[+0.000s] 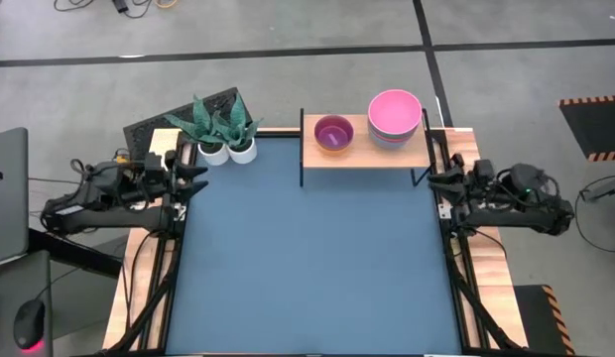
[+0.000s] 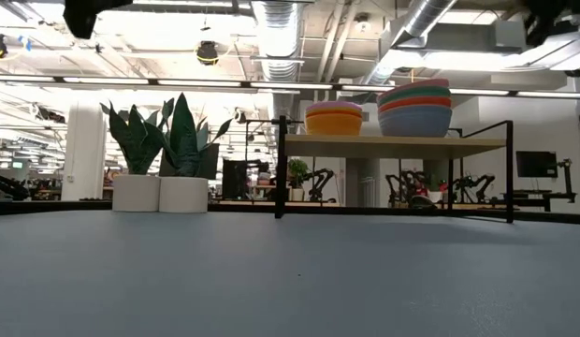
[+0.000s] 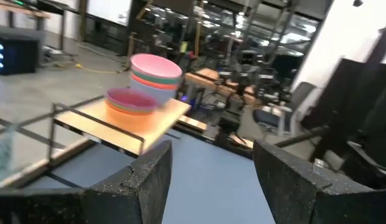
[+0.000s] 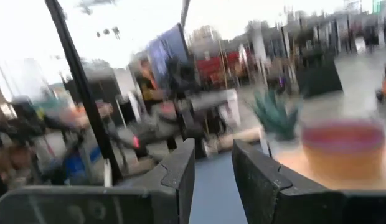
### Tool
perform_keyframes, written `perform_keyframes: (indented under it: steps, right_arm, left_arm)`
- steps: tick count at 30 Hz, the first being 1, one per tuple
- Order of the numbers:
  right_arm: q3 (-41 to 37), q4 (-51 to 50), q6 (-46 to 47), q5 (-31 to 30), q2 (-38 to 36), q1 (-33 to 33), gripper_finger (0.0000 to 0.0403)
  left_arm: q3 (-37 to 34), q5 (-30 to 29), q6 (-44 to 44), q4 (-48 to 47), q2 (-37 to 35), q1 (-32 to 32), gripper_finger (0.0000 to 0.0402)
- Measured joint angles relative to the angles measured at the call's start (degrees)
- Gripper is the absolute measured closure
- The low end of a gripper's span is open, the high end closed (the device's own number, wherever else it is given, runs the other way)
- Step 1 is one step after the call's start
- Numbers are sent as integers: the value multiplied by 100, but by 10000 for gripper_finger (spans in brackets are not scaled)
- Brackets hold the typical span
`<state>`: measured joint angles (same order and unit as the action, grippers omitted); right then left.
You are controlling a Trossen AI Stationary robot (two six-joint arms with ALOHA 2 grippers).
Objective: Place and stack bowls onto a shelf
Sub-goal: Return to Home Position
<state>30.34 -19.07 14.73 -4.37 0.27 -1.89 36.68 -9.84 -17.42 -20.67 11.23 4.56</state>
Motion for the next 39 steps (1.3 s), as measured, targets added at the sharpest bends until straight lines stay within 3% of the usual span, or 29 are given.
perform_keyframes:
  steps: [12,20,26,39]
  right_arm:
    - [-742,-58,-124,11,-9,83,271]
    - [-1572,1140,-320,570,-8,83,271]
    - [-2054,1641,-320,579,-10,81,271]
    - [-2971,2572,-313,588,-6,81,271]
  left_arm:
    - [-1400,167,-384,287,-1121,-4,193]
    - [-1850,363,-430,495,-1059,-7,193]
    - [-2162,365,-485,640,-1063,-7,193]
    - [-3449,765,-876,1896,-1065,-7,193]
